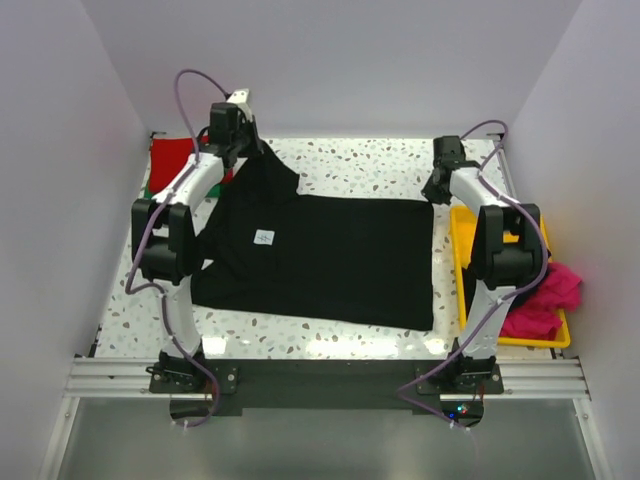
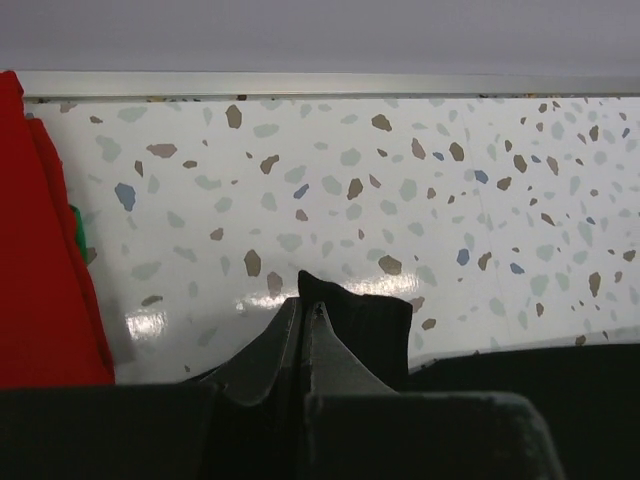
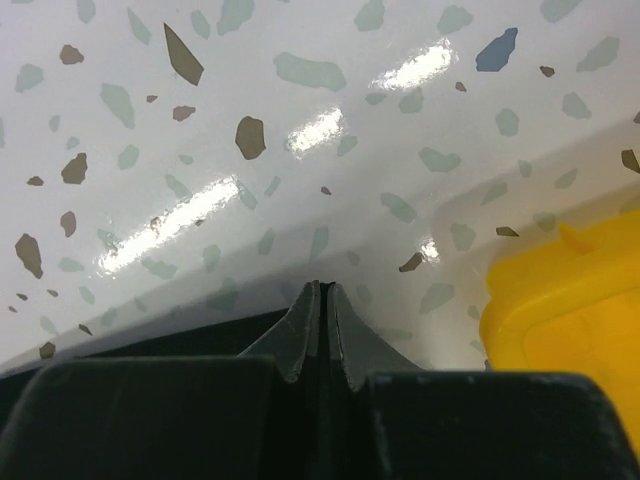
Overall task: Fold and stack the t-shirts
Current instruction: Fold the tshirt
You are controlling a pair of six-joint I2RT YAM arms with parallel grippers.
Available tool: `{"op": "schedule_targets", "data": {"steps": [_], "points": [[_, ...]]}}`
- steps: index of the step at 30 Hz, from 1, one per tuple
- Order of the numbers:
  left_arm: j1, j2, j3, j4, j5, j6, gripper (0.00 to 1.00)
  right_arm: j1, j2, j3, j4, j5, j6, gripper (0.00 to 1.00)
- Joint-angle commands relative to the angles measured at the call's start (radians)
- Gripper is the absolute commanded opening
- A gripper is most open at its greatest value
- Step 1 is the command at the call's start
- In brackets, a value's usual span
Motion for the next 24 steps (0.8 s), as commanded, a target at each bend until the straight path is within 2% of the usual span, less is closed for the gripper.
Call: {"op": "schedule_targets", "data": {"steps": [1, 6, 14, 24], "points": [[-0.004, -0.117, -0.079, 0.057, -0.001, -0.063, 0.00, -0.004, -0.090, -0.045, 0.016, 0.002, 0.020, 0.00], [-0.004, -0.244, -0.269, 0.013, -0.051, -0.154, 0.00, -0.004, -0.184, -0.136, 0.026, 0.004, 0.042, 0.00], [-0.004, -0.480, -0.527, -0.072, -0.143, -0.246, 0.00, -0.002, -0.391, -0.371, 0.080, -0.041, 0.077, 0.00], [-0.004, -0.657, -0.631, -0.191, -0.183, -0.238, 0.00, -0.002, -0.551, -0.541, 0.083, -0.108, 0.082, 0.00]]}}
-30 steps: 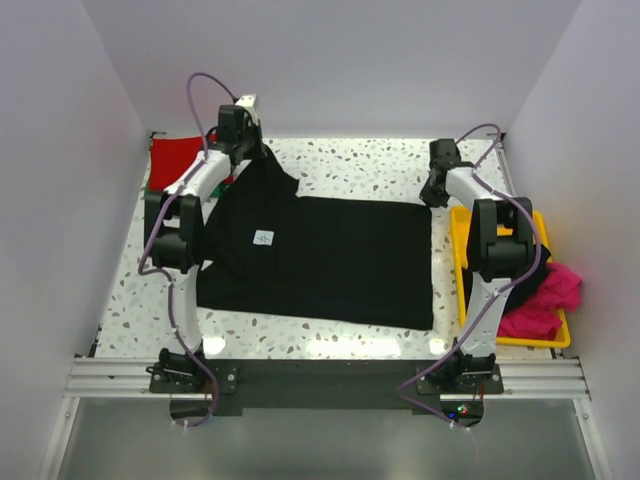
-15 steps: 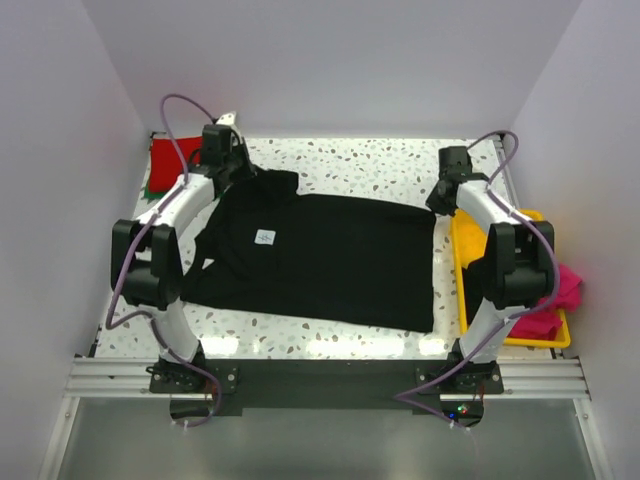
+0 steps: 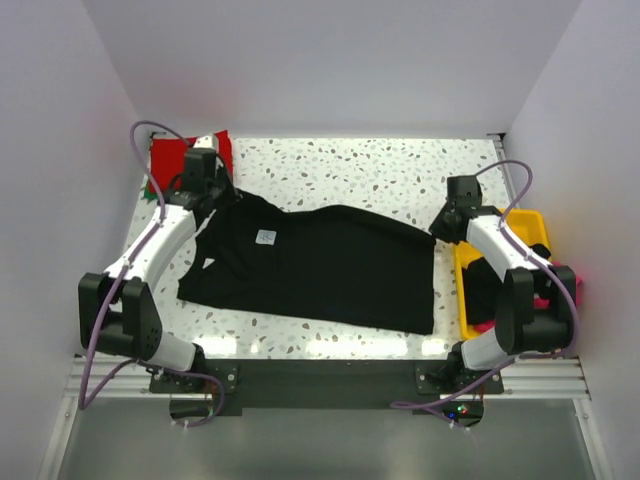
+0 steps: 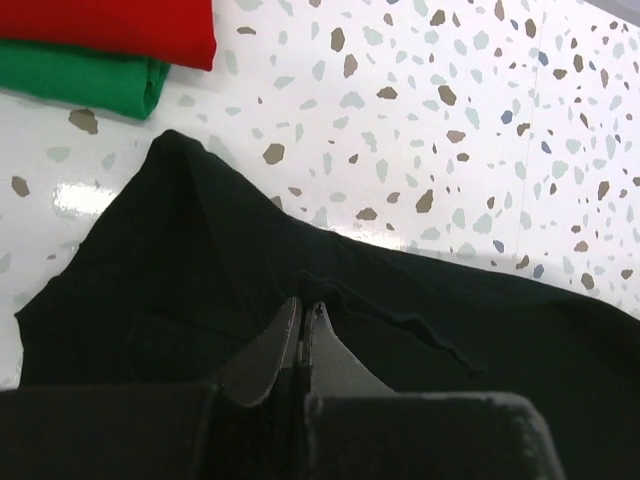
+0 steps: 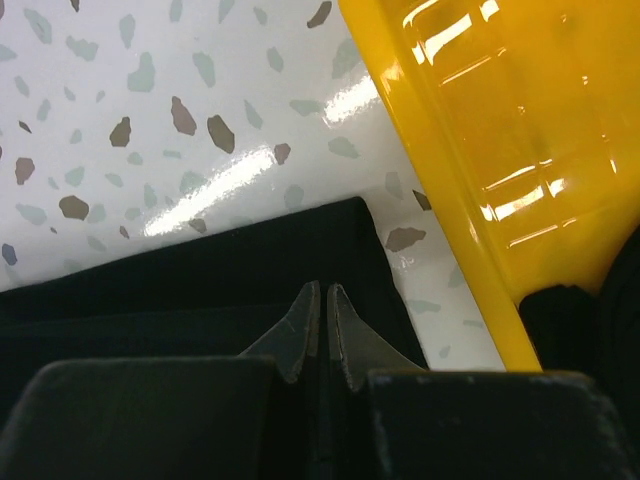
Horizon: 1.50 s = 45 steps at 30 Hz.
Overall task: Fold and stack the t-shirts
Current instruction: Fold the tshirt
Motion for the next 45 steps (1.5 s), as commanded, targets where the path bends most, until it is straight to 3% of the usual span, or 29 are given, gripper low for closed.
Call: {"op": "schedule_targets", "data": {"steps": [1, 16, 45], "points": [[-0.003, -0.088, -0.052, -0.038, -0.017, -0.003, 0.00, -0.002, -0.068, -0.034, 0.021, -0.016, 0.010, 0.00], [0.030, -0.252, -0.142, -0.133, -0.052, 0.057, 0.00, -0.002, -0.202, -0.156, -0.034, -0.012, -0.014, 0.00], [0.070, -0.334, -0.279, -0.144, -0.041, 0.050, 0.00, -0.002, -0.383, -0.315, -0.091, -0.125, 0.010, 0.00]]}}
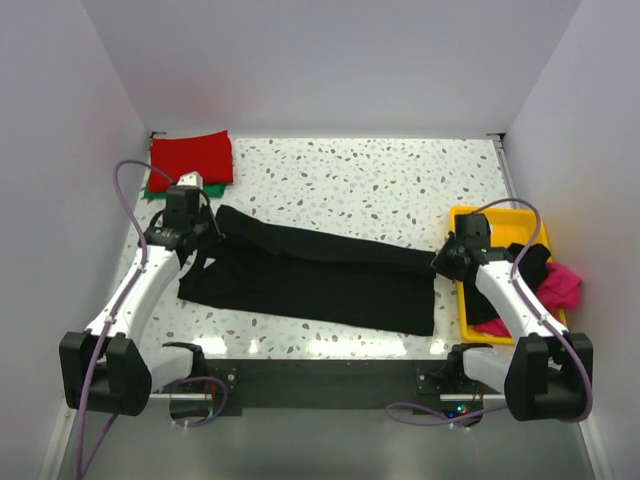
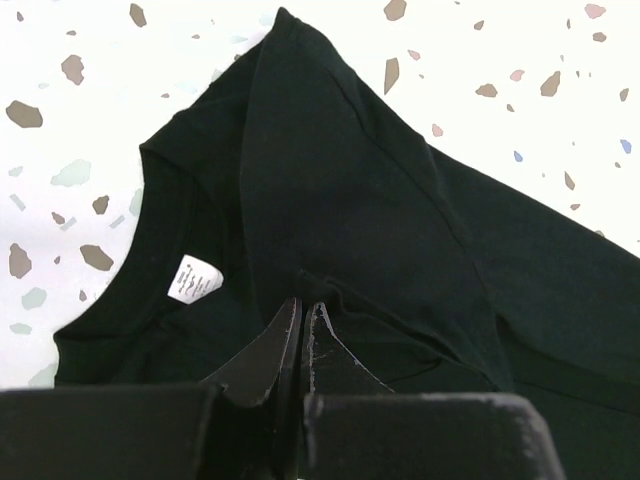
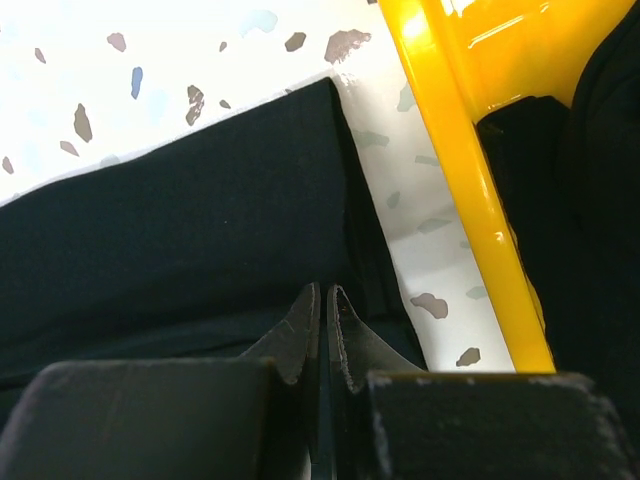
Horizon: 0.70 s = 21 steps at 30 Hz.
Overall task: Fold and stack the t-shirts
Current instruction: Fold the tshirt
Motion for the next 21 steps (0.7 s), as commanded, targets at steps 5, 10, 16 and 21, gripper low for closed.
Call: {"op": "schedule_targets", "data": {"steps": [5, 10, 16, 21], "points": [[0.013, -0.038, -0.019, 0.016, -0.009, -0.016, 0.00, -0.002, -0.035, -0.033, -0.012, -0.045, 0.014, 0.00], [0.014, -0.042, -0.037, 0.018, 0.000, -0.018, 0.00, -0.001, -0.050, -0.048, -0.021, -0.055, 0.016, 0.00], [0.016, -0.054, -0.068, 0.026, 0.017, -0.028, 0.00, -0.002, -0.069, -0.045, -0.037, -0.056, 0.019, 0.03], [0.016, -0.057, -0.085, 0.024, 0.014, -0.039, 0.02, -0.002, -0.081, -0.034, -0.060, -0.057, 0.016, 0.11]]}}
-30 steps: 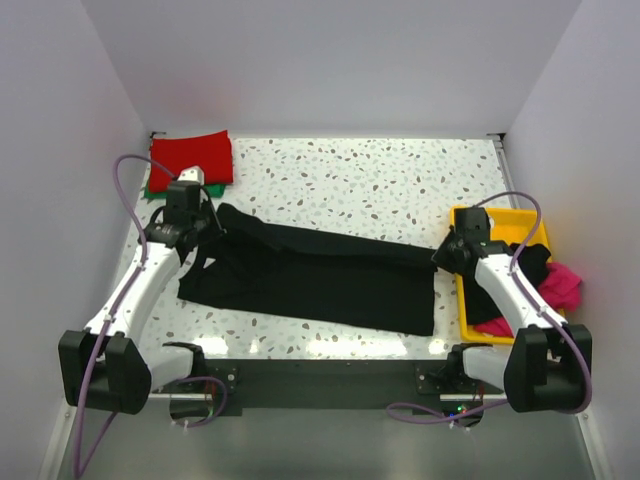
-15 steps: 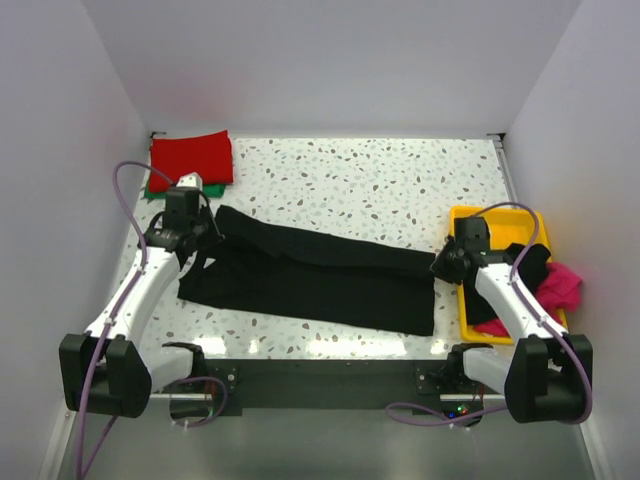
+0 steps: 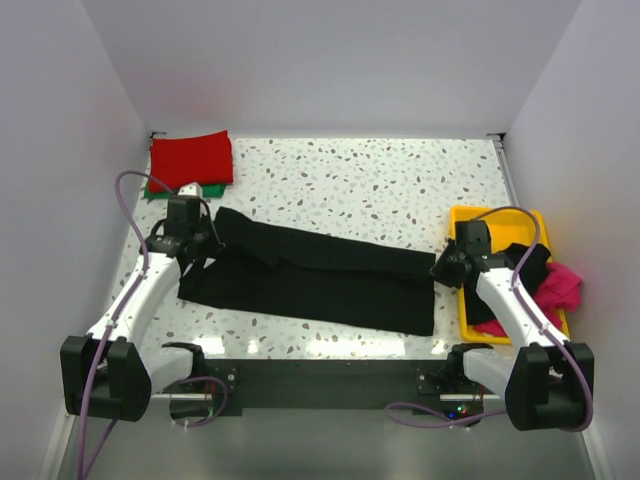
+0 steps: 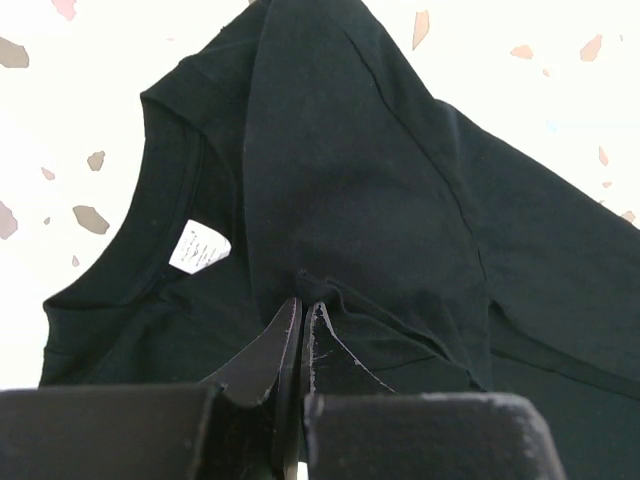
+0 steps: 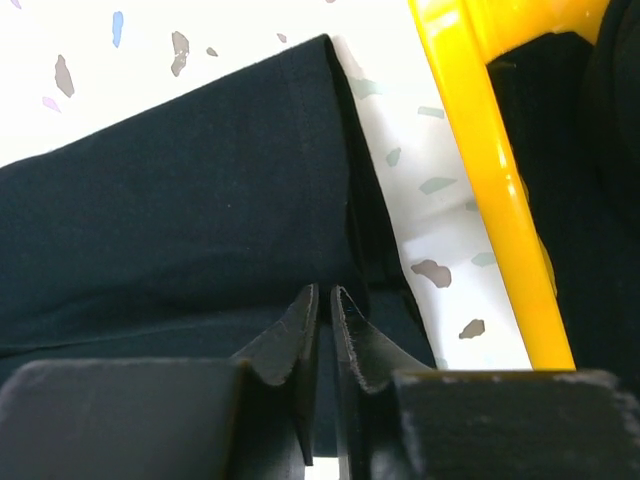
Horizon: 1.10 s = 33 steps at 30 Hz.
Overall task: Fold and stack the t-shirts
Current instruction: Fold the tshirt
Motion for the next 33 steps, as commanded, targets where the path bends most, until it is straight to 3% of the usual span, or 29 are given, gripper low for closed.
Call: {"op": "schedule_targets", "data": {"steps": [1, 9, 15, 27, 33], "points": [[0.007, -0.026, -0.012, 0.024, 0.013, -0.021, 0.03, -0.001, -0.038, 0.016, -0.036, -0.006, 0.001, 0.16], [0.007, -0.037, -0.042, 0.033, 0.026, -0.026, 0.04, -0.002, -0.026, 0.054, -0.040, -0.006, -0.019, 0.31], [0.007, -0.040, -0.055, 0.042, 0.036, -0.033, 0.04, 0.016, 0.026, 0.056, 0.000, -0.055, -0.030, 0.31], [0.009, -0.028, -0.032, 0.045, 0.055, -0.033, 0.03, 0.088, 0.046, 0.010, -0.026, 0.023, 0.024, 0.34], [0.007, -0.028, -0.025, 0.045, 0.055, -0.030, 0.03, 0.091, 0.026, -0.036, -0.050, 0.008, 0.062, 0.42]]}}
